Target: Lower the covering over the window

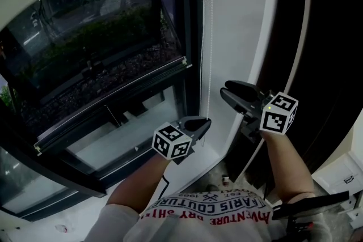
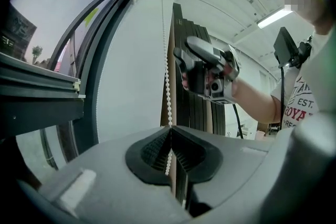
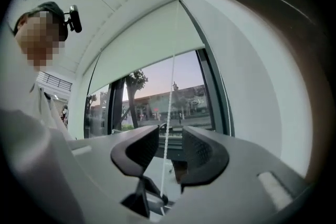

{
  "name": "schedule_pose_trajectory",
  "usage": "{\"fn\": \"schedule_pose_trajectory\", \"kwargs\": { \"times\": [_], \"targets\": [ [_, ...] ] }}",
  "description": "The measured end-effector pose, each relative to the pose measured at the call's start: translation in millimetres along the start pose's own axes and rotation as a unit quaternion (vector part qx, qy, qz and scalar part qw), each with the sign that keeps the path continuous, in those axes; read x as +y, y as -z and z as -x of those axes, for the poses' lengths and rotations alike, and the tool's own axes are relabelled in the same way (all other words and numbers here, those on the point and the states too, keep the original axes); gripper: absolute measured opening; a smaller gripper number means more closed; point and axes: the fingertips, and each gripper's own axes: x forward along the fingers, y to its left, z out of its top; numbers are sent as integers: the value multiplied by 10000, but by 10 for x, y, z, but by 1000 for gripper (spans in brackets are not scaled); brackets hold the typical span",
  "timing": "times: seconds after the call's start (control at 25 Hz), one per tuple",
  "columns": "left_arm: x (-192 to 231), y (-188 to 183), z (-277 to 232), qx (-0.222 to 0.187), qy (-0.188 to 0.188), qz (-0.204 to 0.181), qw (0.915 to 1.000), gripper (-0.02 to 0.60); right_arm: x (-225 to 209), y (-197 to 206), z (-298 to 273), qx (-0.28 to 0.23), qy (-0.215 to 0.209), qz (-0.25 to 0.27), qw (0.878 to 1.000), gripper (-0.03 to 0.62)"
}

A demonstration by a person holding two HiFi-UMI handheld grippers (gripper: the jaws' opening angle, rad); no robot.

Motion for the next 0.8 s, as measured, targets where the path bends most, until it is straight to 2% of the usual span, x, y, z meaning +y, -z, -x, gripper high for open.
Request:
{"fn": "schedule_pose_trajectory", "kwargs": {
  "times": [0.2,0.52,0.64,0.72,0.76,0.8],
  "targets": [
    [-80,5,-43,31,111,-41,9999,8,36,-433,-197,-249,-101,145,9995,124],
    [-166,-21,-118,22,249,-13,9997,8,-19,-510,-422,-132,-229,-108,9996,121],
    [-144,-10,-143,43,258,-15,9997,8,-28,-503,-465,-127,-272,-178,9994,100],
    [-128,-1,-160,47,251,-6,9997,8,-44,-505,-472,-111,-251,-113,9996,61],
    [-121,0,-168,43,247,2,9997,8,-46,-508,-473,-97,-243,-70,9996,20],
    [-114,0,-175,37,243,13,9997,8,-44,-510,-474,-83,-246,-37,9997,23]
  ]
}}
